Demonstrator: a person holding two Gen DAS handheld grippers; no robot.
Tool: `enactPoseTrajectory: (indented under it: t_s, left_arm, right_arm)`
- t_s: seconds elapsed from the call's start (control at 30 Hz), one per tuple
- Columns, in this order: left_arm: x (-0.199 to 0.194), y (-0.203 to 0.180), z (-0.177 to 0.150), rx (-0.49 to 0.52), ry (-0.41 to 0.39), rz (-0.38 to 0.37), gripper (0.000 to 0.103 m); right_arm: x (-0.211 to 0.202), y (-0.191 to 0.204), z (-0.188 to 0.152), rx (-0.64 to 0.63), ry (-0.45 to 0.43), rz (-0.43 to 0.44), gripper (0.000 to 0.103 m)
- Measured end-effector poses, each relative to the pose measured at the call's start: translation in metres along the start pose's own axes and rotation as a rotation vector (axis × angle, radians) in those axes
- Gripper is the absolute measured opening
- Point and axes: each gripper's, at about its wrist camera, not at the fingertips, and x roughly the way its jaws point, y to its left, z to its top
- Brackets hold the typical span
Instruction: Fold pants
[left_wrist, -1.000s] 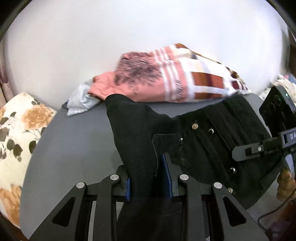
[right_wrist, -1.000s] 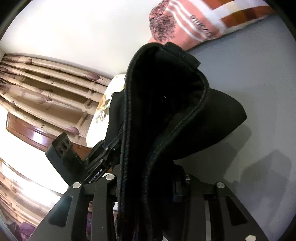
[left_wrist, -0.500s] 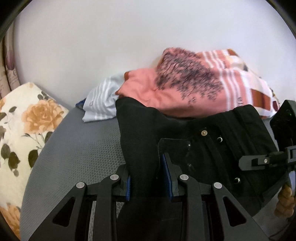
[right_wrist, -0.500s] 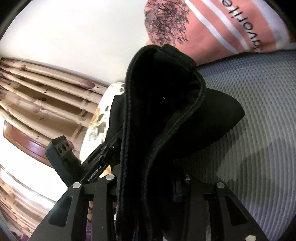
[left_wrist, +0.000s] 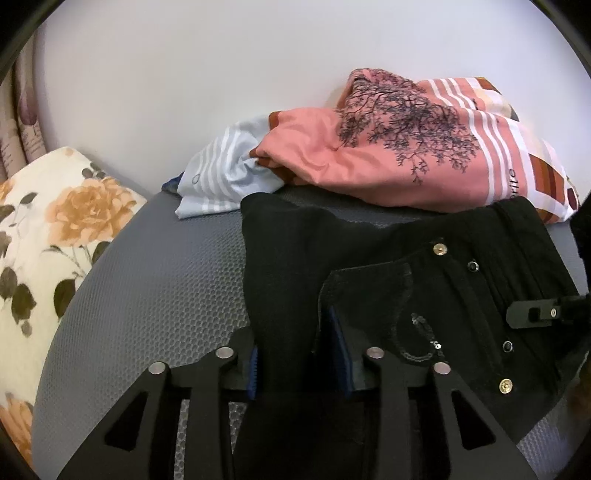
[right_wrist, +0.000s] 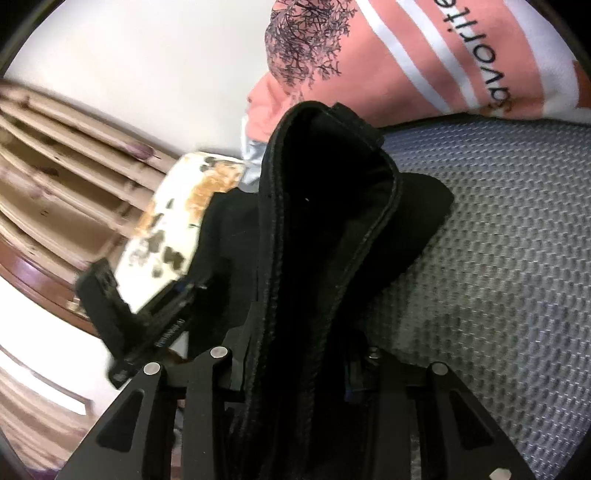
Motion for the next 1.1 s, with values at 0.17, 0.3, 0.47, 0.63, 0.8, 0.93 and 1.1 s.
enactPoseTrajectory:
  t_s: [0.17,0.3,0.47,0.63,0.8,0.93,1.1]
  left_arm:
    - [0.004,0.007,-0.006,-0.038,0.016,0.019,0.059]
    - [-0.006,0.009,-0.011,-0.064,-0.007,0.067,0.069]
    - [-0.034,-0.005,-0.028,-0.030,-0.082,0.129,0.084]
    - [-0.055,-0.023,-0.038,0.015,-0.162,0.168,0.093]
    - [-0.067,-0.018,-0.040,-0.017,-0.216,0.196,0.100]
    - [-0.067,-0.006,-0.039,-0.076,-0.215,0.177,0.100]
    - [-0.068,-0.008,-0.039,-0.065,-0.221,0.184,0.100]
  right_arm:
    - [-0.004,0.008,-0.007,-0.025,-0.036,-0.104,0.042]
    - [-0.008,0.026,-0.018,-0.063,-0.102,-0.221,0.051]
    - [-0.028,0.044,-0.039,-0.067,-0.201,-0.301,0.062]
    - [-0.039,0.058,-0.058,-0.102,-0.247,-0.378,0.072]
    - [-0.026,0.080,-0.069,-0.200,-0.259,-0.453,0.089]
    - [-0.014,0.083,-0.074,-0.220,-0.254,-0.506,0.092]
    - [-0.013,0.086,-0.079,-0.232,-0.299,-0.557,0.095]
